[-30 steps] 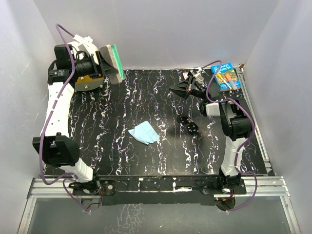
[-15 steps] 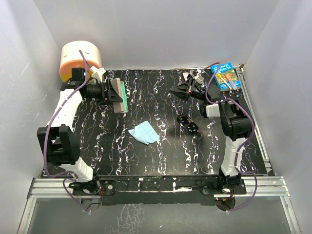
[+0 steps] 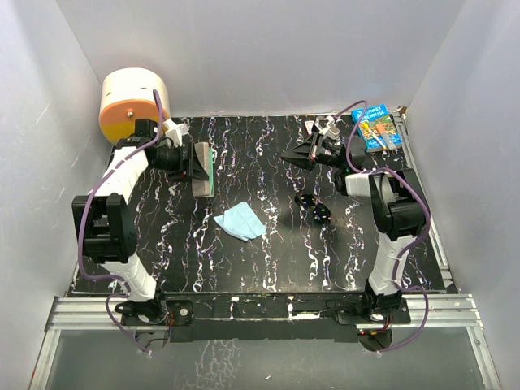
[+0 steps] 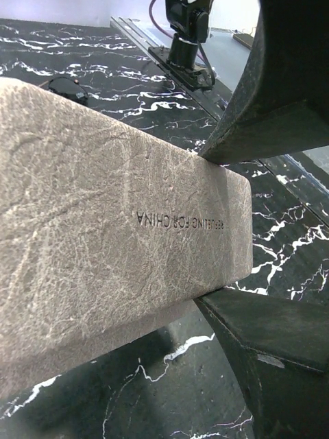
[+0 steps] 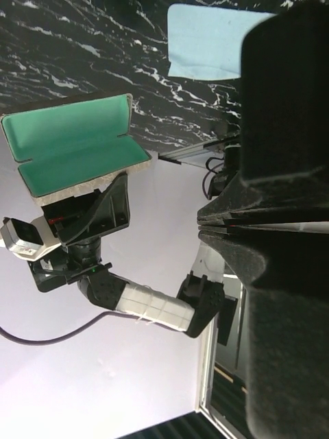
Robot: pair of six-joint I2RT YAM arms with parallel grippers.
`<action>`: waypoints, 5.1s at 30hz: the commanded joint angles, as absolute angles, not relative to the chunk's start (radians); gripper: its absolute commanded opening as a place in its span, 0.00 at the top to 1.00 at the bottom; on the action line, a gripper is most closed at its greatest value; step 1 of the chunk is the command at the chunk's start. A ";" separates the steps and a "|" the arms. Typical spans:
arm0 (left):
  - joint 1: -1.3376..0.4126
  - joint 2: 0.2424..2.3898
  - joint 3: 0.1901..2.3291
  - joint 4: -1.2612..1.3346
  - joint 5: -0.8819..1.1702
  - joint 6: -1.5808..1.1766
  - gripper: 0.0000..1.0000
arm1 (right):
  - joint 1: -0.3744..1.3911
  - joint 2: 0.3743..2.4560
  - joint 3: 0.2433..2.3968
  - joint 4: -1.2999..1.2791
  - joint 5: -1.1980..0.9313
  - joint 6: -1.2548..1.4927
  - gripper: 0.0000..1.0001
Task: Organize the sunglasses
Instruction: Place the sunglasses case at the center of the board.
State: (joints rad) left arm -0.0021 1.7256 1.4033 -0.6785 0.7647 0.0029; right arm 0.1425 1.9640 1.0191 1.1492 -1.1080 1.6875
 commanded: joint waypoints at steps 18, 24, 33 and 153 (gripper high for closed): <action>0.004 2.017 1.592 -0.800 1.034 0.195 1.00 | 0.260 1.997 1.054 0.984 -1.105 1.482 0.92; 0.018 2.143 1.687 -0.917 1.072 0.284 1.00 | 0.314 2.049 1.136 0.832 -1.075 1.378 0.92; 0.026 2.251 1.781 -0.986 1.054 0.325 0.99 | 0.332 2.077 1.287 0.557 -1.039 1.196 0.92; -0.334 1.894 1.656 -0.234 0.025 0.757 0.03 | 0.418 2.037 1.504 -0.371 -0.683 0.398 0.77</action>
